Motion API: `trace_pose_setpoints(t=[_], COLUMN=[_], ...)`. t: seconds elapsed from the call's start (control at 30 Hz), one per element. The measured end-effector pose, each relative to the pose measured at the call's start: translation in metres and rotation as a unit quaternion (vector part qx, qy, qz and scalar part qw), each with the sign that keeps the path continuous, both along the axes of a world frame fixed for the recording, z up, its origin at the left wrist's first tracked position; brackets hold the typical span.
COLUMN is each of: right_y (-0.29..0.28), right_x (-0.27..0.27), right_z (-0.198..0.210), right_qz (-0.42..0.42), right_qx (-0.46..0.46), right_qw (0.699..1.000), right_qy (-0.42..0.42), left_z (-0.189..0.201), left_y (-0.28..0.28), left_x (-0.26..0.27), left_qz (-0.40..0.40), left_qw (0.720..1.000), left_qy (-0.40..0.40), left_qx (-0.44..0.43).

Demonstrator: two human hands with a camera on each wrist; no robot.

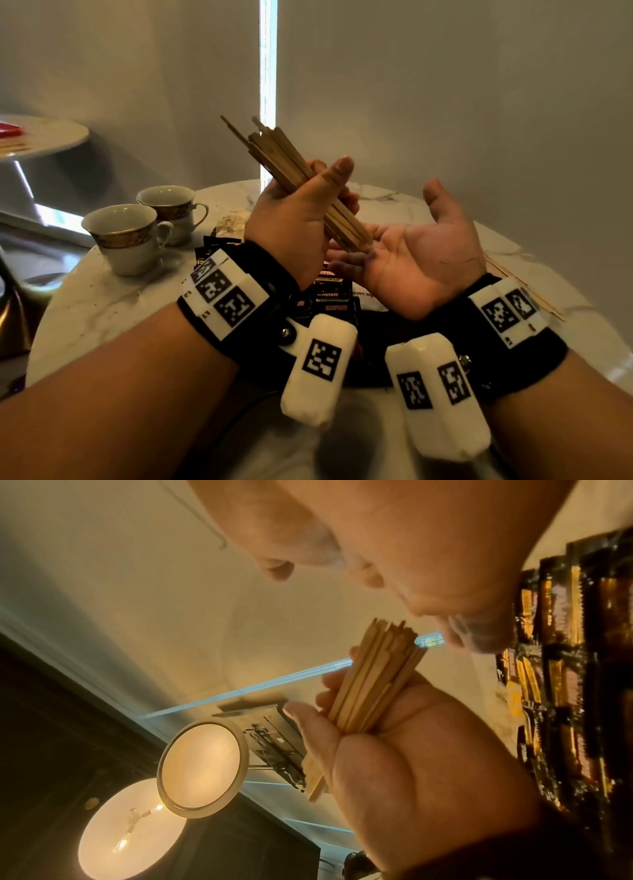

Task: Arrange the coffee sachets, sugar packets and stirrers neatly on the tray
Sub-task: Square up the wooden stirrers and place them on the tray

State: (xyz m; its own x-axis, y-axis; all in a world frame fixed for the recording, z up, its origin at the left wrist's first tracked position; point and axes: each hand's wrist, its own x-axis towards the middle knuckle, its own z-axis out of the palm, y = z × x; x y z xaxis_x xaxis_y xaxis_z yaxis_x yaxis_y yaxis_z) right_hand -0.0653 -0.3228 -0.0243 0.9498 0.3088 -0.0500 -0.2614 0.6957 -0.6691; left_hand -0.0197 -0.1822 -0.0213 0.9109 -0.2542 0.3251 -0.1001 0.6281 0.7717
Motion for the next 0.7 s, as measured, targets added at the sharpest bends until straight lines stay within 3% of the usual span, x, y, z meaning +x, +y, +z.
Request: trace_pose_setpoints(t=[0.13,0.2,0.27,0.37,0.43,0.53,0.57,0.63,0.7], right_y=[0.011,0.011,0.002,-0.012,-0.015,-0.010,-0.008,-0.005,-0.004], right_x=[-0.009,-0.009,-0.004,-0.003,-0.007,-0.011,-0.012,-0.013,-0.014], right_z=[0.002,0.001,0.003,0.011,0.016,0.016,0.015,0.016,0.017], right_qz=[0.033,0.007,-0.044,-0.168,-0.209,-0.183,-0.181,-0.187,-0.205], right_qx=[0.079,0.007,-0.126,-0.304,-0.363,-0.419,-0.458,-0.527,-0.541], right_qw=[0.995,0.999,0.991,0.935,0.899,0.872,0.850,0.799,0.777], right_qy=[-0.051,-0.038,-0.023,-0.077,-0.123,-0.175,-0.189,-0.222,-0.248], left_z=[-0.003,-0.004,-0.003,0.001,0.004,0.005,0.004,0.002,0.004], left_y=[-0.007,-0.007,-0.002,0.007,0.010,0.009,0.008,0.005,0.004], left_x=[-0.005,-0.003,-0.002,-0.004,-0.008,-0.013,-0.014,-0.015,-0.016], left_qz=[-0.012,-0.012,-0.018,-0.053,-0.103,-0.181,-0.194,-0.190,-0.159], left_qw=[1.000,0.998,0.993,0.965,0.936,0.887,0.874,0.855,0.852], left_qy=[0.015,-0.003,-0.024,-0.059,-0.081,-0.101,-0.107,-0.117,-0.127], left_qx=[0.020,0.054,0.117,0.248,0.327,0.412,0.432,0.469,0.482])
